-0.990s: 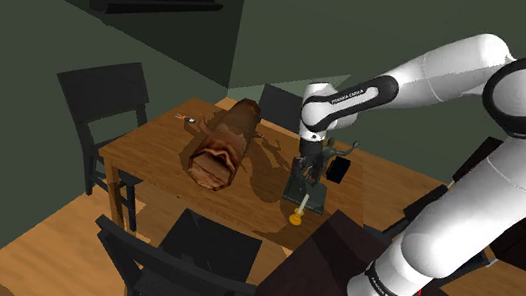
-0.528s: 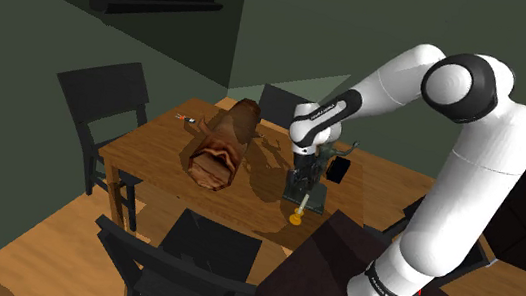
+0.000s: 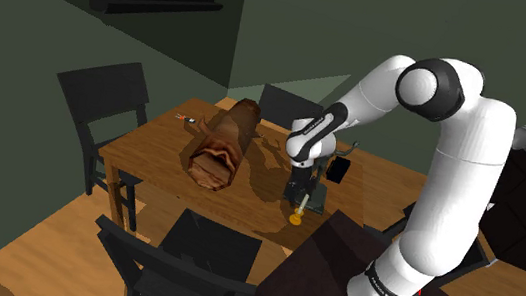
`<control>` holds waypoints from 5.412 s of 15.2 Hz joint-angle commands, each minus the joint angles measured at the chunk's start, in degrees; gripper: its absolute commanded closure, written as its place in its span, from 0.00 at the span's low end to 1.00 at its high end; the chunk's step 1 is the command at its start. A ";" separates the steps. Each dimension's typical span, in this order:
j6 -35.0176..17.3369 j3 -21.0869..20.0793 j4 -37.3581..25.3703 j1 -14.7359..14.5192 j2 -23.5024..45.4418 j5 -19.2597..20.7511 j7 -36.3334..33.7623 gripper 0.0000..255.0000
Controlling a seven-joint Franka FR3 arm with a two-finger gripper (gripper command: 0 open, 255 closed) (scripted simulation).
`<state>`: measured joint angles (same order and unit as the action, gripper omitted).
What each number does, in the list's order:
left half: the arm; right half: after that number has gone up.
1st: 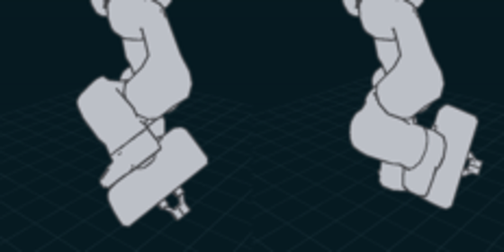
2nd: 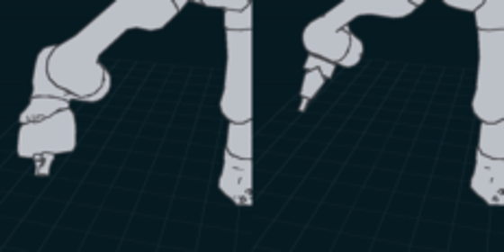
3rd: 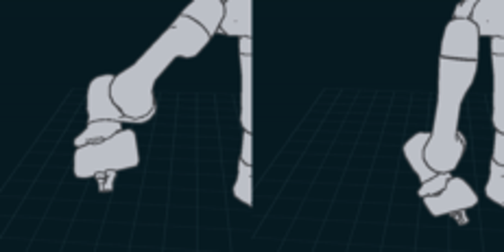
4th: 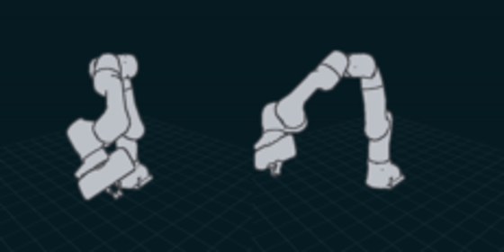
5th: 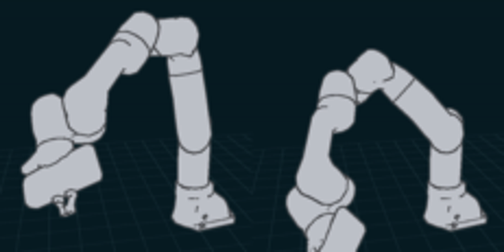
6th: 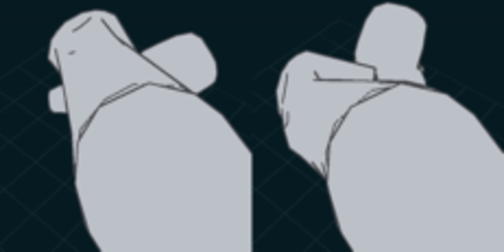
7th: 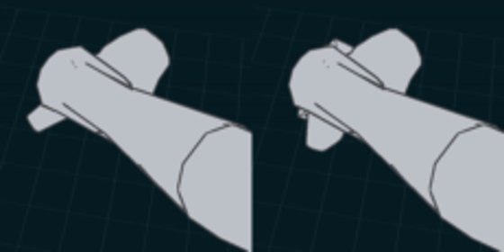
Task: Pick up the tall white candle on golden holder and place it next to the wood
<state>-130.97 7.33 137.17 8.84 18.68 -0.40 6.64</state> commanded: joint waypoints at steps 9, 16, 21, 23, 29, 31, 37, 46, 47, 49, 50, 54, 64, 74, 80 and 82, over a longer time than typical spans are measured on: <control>-2.09 -0.10 0.73 0.08 1.34 -0.20 0.13 0.00; -2.08 -0.10 0.73 0.08 1.34 -0.20 0.13 1.00; -0.74 0.05 1.00 -0.01 -0.29 0.06 -0.01 1.00; 0.67 0.18 1.18 -0.10 -1.90 0.31 -0.15 1.00; 5.02 0.50 1.46 -0.30 -6.56 1.04 -0.57 1.00; 6.52 0.57 1.44 -0.34 -8.05 1.26 -0.70 1.00; 11.10 0.73 1.07 -0.45 -12.30 1.87 -1.05 1.00; 18.17 0.79 -0.37 -0.54 -17.96 2.58 -1.47 1.00; 18.96 0.79 -0.60 -0.54 -18.53 2.64 -1.51 1.00; 20.55 0.78 -1.09 -0.55 -19.63 2.76 -1.58 1.00; 21.35 0.77 -1.36 -0.56 -20.17 2.81 -1.61 1.00; 24.53 0.72 -2.54 -0.58 -22.18 3.00 -1.72 1.00; 32.46 0.55 -6.37 -0.62 -26.30 3.31 -1.90 1.00; 38.81 -0.69 -13.47 -1.71 -25.49 2.08 -3.52 1.00; 40.64 -3.48 -25.10 -4.49 -15.66 -1.14 -8.06 1.00; 41.58 -4.28 -29.58 -5.33 -12.16 -1.95 -9.53 1.00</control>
<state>-89.83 3.45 109.73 3.93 4.82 -1.94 -2.10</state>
